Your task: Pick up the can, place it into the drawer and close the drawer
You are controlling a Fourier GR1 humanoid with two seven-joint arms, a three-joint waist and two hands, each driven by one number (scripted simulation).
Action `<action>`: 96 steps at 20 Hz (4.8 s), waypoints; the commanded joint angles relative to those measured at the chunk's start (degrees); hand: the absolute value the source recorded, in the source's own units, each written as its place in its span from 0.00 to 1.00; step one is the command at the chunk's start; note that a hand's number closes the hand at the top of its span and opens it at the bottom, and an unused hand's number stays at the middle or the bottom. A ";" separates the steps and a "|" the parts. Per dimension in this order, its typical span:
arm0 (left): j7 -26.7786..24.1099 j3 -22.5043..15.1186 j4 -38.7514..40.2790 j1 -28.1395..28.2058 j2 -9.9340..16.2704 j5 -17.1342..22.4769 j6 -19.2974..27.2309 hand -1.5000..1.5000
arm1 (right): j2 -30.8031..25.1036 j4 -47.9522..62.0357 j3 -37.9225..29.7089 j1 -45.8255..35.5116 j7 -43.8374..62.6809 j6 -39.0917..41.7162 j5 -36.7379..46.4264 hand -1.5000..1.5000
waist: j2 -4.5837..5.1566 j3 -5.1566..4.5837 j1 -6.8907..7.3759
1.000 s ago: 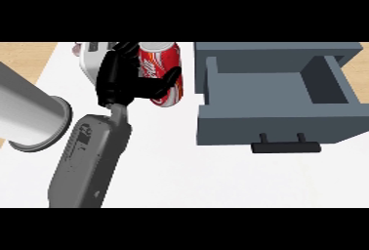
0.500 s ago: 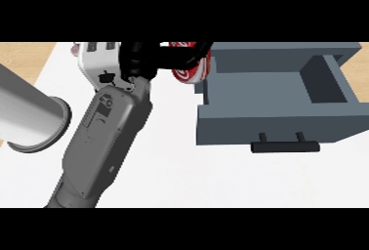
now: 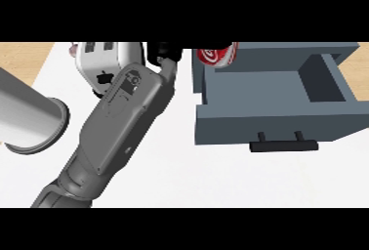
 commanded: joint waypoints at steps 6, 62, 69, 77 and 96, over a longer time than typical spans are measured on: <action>-6.23 -2.32 14.60 -11.38 -0.02 8.44 2.39 1.00 | 0.91 -0.50 0.59 -0.87 0.39 0.09 -0.01 0.00 | 0.32 0.02 -1.24; -23.50 -26.30 31.07 -19.76 -0.02 40.66 13.51 0.00 | -4.58 -8.64 5.09 -14.39 -9.21 3.79 24.27 0.00 | 0.92 0.04 -1.17; -25.62 -26.59 29.38 -18.68 -0.02 42.36 13.34 0.00 | -4.91 -5.28 17.73 -23.22 -9.98 1.35 45.26 0.00 | 1.14 -0.01 0.63; -22.94 -26.16 29.83 -20.08 -0.02 41.10 14.09 0.00 | -4.12 5.59 31.73 -33.76 -10.83 -6.53 68.83 0.00 | 0.57 -0.06 2.31; -13.84 -27.21 19.59 -15.20 7.45 34.85 17.35 0.00 | -7.05 55.33 41.59 -55.80 -20.56 -26.58 96.78 0.00 | 0.18 0.02 3.53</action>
